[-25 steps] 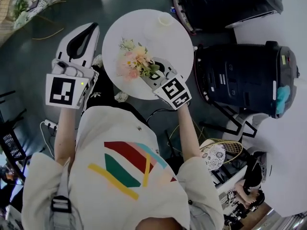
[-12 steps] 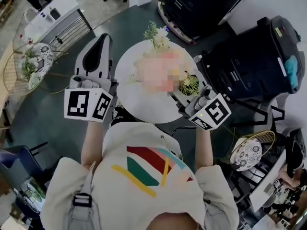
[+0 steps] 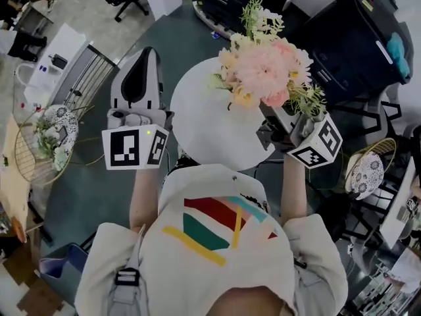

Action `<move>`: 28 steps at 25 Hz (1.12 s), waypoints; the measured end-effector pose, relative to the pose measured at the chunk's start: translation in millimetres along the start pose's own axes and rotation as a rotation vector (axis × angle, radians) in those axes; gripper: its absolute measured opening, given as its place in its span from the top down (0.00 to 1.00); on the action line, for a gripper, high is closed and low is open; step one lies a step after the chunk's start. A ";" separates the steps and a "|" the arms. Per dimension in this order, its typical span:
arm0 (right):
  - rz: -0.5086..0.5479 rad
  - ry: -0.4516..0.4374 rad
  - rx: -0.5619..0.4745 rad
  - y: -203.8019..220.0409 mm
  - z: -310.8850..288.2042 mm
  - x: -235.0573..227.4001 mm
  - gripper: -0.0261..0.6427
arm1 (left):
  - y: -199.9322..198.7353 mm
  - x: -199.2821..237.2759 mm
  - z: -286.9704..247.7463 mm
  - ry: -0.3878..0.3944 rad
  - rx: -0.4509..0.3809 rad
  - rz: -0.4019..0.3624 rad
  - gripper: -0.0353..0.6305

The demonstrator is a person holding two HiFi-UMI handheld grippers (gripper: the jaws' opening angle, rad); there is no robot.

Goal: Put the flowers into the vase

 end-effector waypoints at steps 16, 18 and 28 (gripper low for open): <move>0.179 0.349 -0.220 20.2 -31.9 -47.5 0.69 | 57.1 58.2 36.0 0.072 0.094 -0.002 0.94; 0.247 0.391 -0.218 29.9 -37.9 -51.7 0.69 | 63.1 72.7 39.9 0.071 0.104 -0.015 0.94; 0.385 0.553 -0.104 115.0 -49.7 -72.7 0.69 | 96.9 105.3 32.2 0.137 0.207 -0.020 0.94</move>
Point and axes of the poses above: the fingertips, and each gripper's own axes: z backward along the fingers, x to its left, y out of its underside, the point moved 5 cm from there along z, backward along the fingers, and after that the axes turned 8 degrees about -z, right-handed, at the moved point
